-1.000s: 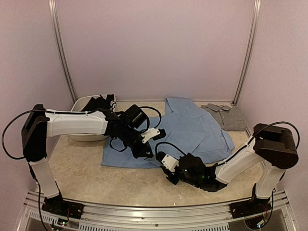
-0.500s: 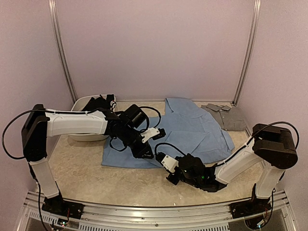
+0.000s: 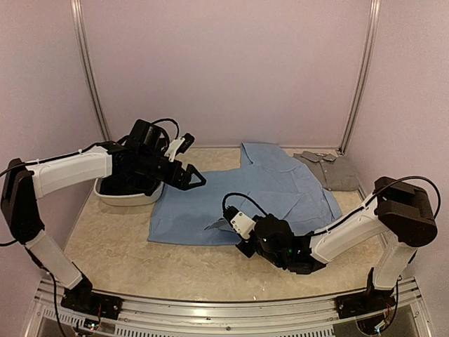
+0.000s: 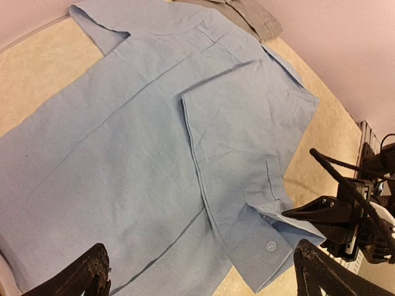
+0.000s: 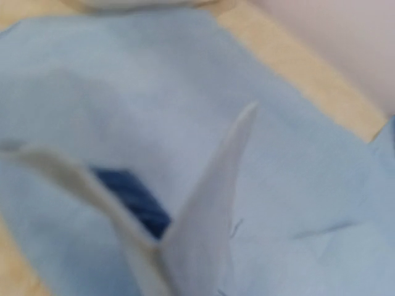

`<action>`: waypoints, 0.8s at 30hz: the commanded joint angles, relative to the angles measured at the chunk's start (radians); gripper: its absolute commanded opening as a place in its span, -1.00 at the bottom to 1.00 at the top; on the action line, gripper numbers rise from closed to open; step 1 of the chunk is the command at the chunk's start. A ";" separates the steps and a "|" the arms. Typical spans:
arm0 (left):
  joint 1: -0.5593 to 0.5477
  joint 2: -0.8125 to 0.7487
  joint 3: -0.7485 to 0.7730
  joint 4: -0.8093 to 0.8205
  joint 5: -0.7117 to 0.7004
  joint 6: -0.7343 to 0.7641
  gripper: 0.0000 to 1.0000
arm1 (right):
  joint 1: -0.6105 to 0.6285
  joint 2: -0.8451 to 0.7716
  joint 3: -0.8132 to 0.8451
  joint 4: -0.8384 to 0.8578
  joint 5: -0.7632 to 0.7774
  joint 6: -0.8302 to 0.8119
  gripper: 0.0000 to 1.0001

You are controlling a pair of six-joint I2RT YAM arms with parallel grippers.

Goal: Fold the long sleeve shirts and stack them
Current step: Pass from the right arm to the left

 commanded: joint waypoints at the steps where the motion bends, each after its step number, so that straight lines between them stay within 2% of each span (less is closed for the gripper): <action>1: 0.038 -0.074 -0.029 0.062 0.108 -0.186 0.96 | 0.013 -0.027 0.079 -0.020 0.129 -0.026 -1.00; 6: 0.040 -0.142 -0.052 0.101 0.016 -0.331 0.93 | 0.013 0.029 0.156 0.012 0.248 -0.073 -1.00; 13: 0.033 -0.180 -0.173 0.257 0.057 -0.553 0.87 | 0.025 0.121 0.213 0.041 0.362 -0.067 -1.00; 24: 0.008 -0.191 -0.339 0.419 0.119 -0.882 0.78 | 0.059 0.202 0.204 0.035 0.381 0.007 -1.00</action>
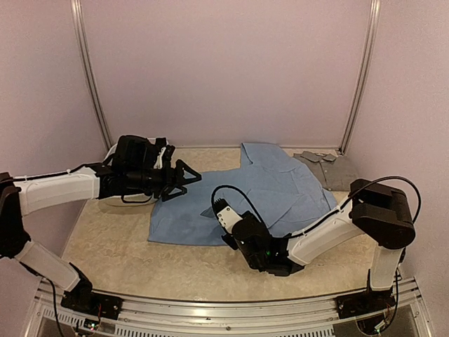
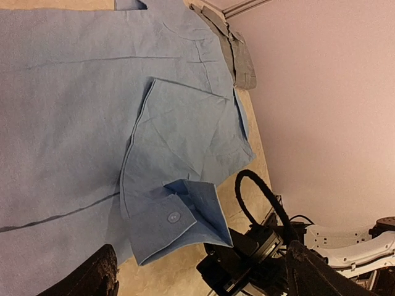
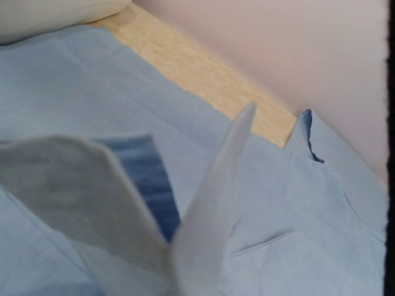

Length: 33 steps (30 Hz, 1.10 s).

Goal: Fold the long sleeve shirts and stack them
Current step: Pass from the right arm to the left

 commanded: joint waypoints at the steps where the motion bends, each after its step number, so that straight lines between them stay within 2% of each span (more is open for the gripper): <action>1: -0.020 -0.021 -0.086 0.141 0.055 -0.204 0.79 | 0.015 0.037 0.008 0.009 0.038 0.029 -1.00; 10: -0.063 -0.086 -0.279 0.383 0.059 -0.471 0.79 | 0.027 0.065 0.023 0.036 0.050 0.009 -1.00; 15: -0.100 -0.041 -0.344 0.551 0.089 -0.608 0.79 | 0.032 0.071 0.019 0.062 0.057 -0.011 -1.00; 18: -0.108 0.005 -0.400 0.708 0.103 -0.714 0.76 | 0.038 0.072 0.002 0.098 0.056 -0.032 -1.00; 33: -0.107 0.224 -0.394 1.010 0.148 -0.863 0.71 | 0.059 0.073 -0.040 0.202 0.053 -0.101 -1.00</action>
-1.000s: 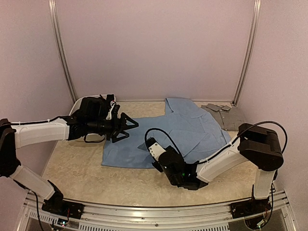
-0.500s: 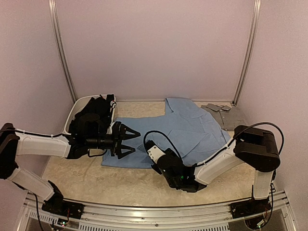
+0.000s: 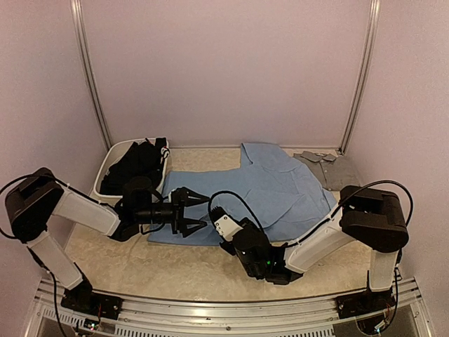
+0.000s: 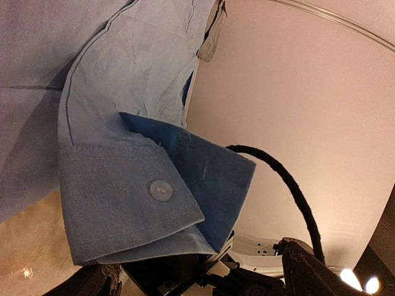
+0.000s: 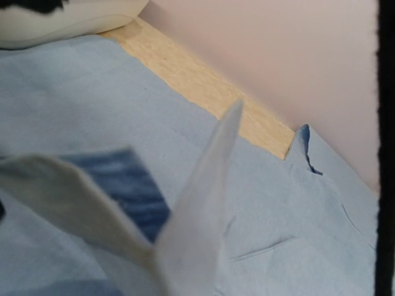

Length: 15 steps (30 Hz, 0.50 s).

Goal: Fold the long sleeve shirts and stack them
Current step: Pass from the right arm to the left

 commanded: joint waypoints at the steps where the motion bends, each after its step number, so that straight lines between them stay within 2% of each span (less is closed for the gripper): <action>1: -0.004 0.073 0.017 0.137 0.032 -0.059 0.71 | 0.016 0.015 -0.015 0.053 0.009 -0.023 -1.00; 8: -0.016 0.144 0.035 0.208 0.019 -0.099 0.55 | 0.022 0.017 -0.031 0.075 -0.008 -0.032 -1.00; 15: -0.016 0.197 0.065 0.260 0.024 -0.119 0.18 | 0.028 0.015 -0.050 0.097 -0.028 -0.051 -1.00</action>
